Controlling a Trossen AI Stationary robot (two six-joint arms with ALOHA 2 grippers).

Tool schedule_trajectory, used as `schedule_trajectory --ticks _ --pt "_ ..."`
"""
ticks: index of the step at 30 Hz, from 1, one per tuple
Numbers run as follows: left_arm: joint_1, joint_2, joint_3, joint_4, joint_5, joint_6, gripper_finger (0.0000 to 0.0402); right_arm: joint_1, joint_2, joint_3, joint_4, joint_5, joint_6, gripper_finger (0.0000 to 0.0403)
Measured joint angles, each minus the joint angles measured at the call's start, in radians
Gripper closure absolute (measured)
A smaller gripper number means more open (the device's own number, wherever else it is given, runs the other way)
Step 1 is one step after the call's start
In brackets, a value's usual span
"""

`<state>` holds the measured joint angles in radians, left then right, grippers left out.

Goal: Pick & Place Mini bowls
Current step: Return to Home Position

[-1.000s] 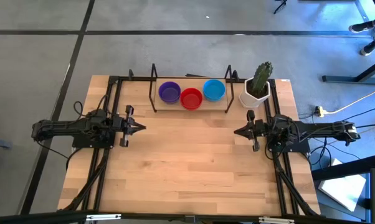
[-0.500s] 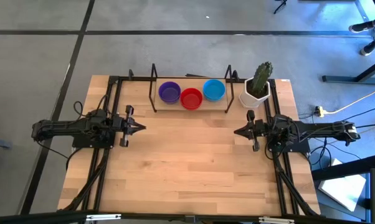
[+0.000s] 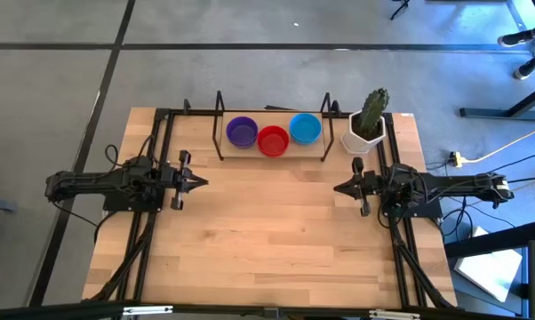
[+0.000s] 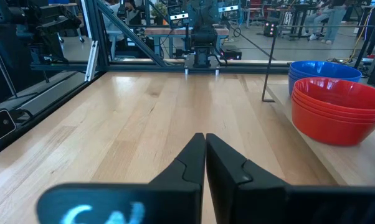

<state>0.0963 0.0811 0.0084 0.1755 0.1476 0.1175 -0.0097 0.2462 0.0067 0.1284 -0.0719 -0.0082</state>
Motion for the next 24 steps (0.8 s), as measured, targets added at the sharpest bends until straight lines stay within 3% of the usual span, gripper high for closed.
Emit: schedule_trajectory --ticks 24 --pt "0.0 0.0 0.0 0.0 0.0 0.0 0.0391 0.0 0.0 0.0 0.0 0.0 0.0 0.0386"
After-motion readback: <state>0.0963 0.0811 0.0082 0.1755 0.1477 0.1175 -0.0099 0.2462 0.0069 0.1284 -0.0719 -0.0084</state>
